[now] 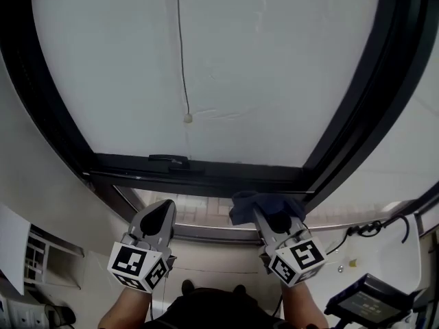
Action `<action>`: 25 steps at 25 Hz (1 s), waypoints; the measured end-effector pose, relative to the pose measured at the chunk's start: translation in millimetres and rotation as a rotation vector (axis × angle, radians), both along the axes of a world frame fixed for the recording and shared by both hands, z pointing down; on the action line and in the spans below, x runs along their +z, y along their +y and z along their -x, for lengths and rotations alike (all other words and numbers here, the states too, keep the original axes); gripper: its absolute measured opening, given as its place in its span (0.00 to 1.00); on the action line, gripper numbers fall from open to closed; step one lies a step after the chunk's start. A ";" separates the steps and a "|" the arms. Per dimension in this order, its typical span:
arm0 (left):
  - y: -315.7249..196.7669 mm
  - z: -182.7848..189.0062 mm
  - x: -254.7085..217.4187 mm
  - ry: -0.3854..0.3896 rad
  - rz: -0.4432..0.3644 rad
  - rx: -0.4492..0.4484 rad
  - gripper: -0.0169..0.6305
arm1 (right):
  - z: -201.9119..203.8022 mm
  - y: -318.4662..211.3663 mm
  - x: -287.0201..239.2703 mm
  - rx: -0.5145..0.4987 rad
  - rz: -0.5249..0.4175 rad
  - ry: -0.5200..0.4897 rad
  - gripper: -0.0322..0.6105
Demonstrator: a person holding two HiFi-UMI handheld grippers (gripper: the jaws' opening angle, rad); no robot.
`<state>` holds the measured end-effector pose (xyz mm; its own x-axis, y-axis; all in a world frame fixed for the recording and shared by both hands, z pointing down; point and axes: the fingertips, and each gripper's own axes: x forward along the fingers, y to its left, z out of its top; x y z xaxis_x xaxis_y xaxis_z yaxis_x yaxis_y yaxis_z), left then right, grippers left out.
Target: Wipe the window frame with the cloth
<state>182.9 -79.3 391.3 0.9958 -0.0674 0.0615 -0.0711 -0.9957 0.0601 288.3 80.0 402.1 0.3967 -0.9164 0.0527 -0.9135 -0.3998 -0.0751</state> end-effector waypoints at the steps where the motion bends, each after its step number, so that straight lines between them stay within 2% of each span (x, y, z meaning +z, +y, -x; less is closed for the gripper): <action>1: 0.0 1.5 0.2 0.006 -0.002 0.002 0.02 | 2.2 1.9 1.1 0.009 -0.001 -0.004 0.16; 9: 8.0 -0.2 -6.0 0.050 -0.011 0.019 0.02 | 3.4 14.5 -12.5 0.097 -0.019 0.059 0.15; 15: 13.4 -1.8 0.7 0.042 -0.005 0.033 0.02 | 4.8 16.0 -9.4 0.092 -0.030 0.024 0.15; 19: 20.8 0.2 -1.9 0.049 -0.002 0.062 0.02 | 5.1 22.7 -11.1 0.117 -0.035 0.038 0.15; 25: 9.6 5.8 -6.9 0.057 -0.002 0.017 0.02 | 4.8 27.6 -10.1 0.117 -0.037 0.034 0.15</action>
<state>177.1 -69.7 384.5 0.9987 -0.0508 0.0045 -0.0510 -0.9968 0.0618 283.4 107.6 392.0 0.5016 -0.8651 0.0046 -0.8633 -0.5009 -0.0616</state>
